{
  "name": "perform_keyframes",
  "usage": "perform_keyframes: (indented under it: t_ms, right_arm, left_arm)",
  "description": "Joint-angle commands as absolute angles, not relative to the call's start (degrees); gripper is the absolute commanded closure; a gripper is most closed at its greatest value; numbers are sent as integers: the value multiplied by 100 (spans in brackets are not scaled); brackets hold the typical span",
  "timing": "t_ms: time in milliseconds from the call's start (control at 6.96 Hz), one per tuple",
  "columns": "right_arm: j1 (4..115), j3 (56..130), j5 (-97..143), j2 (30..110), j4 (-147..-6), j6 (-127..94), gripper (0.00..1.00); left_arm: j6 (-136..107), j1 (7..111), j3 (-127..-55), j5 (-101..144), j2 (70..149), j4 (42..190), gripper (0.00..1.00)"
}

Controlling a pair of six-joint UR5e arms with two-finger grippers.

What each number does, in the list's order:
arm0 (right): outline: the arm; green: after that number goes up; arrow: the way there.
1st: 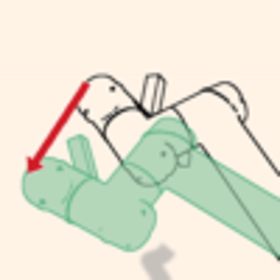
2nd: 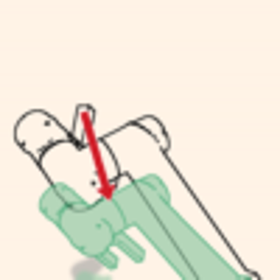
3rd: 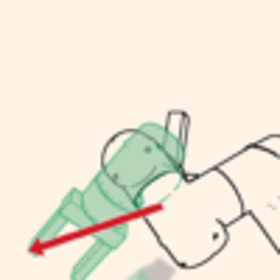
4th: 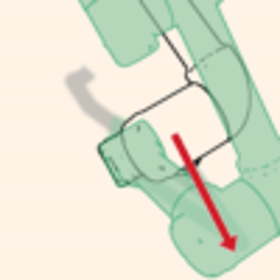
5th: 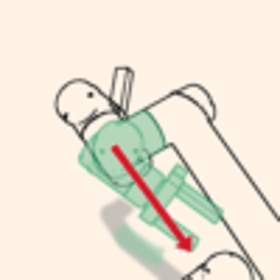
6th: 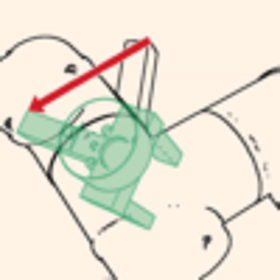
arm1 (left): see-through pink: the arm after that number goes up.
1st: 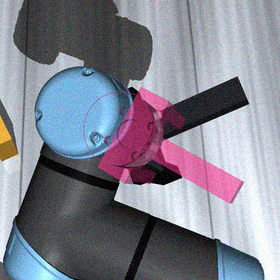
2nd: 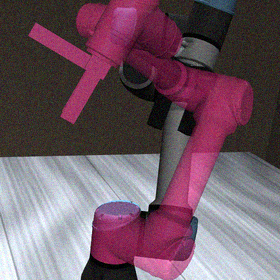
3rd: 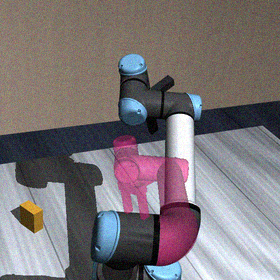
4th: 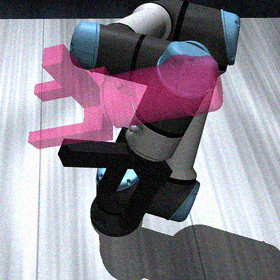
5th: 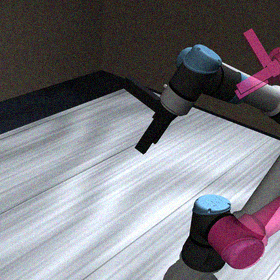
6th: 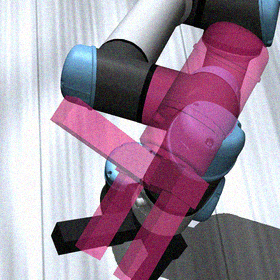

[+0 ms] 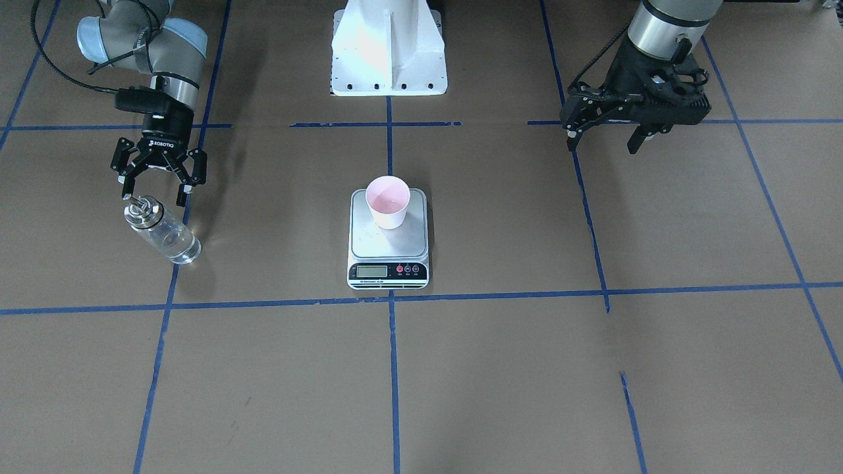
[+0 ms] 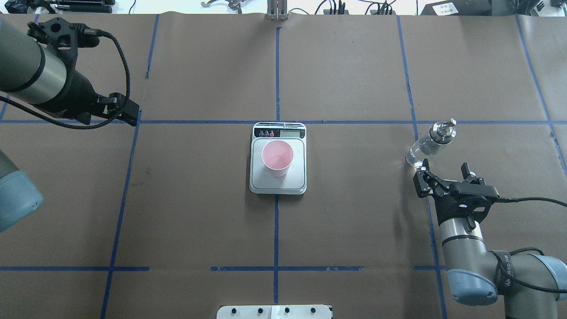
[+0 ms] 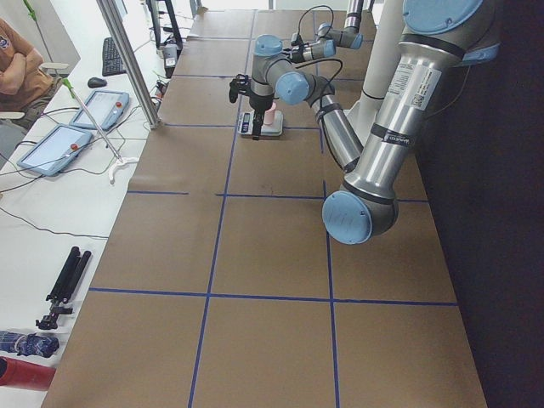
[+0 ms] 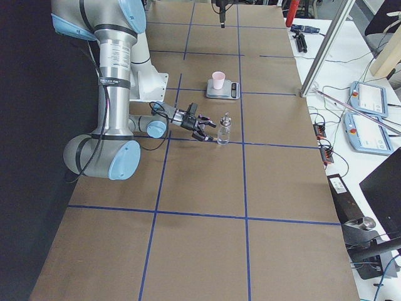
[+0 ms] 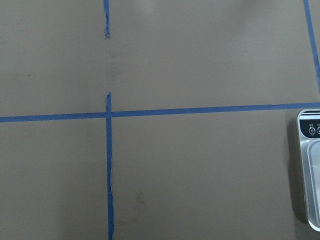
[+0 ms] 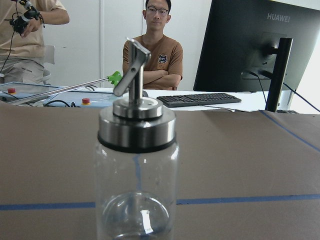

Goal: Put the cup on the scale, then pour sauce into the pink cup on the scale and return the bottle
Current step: 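Close the right gripper around the glass sauce bottle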

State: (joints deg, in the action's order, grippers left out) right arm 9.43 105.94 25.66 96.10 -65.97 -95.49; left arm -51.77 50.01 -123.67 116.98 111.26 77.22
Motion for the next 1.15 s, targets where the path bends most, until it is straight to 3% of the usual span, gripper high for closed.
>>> perform_keyframes:
  t_ms: [0,1006]
  right_arm:
    - [1037,10547,2566,9571,-6601,-9545,1]
    - [1283,10195,2628,9123,-6601,-9510,1]
  left_arm:
    - [-5185,5001,-12349,11698,11144,7726,0]
    - [-5186,5001,-12357,11707,11136,7717,0]
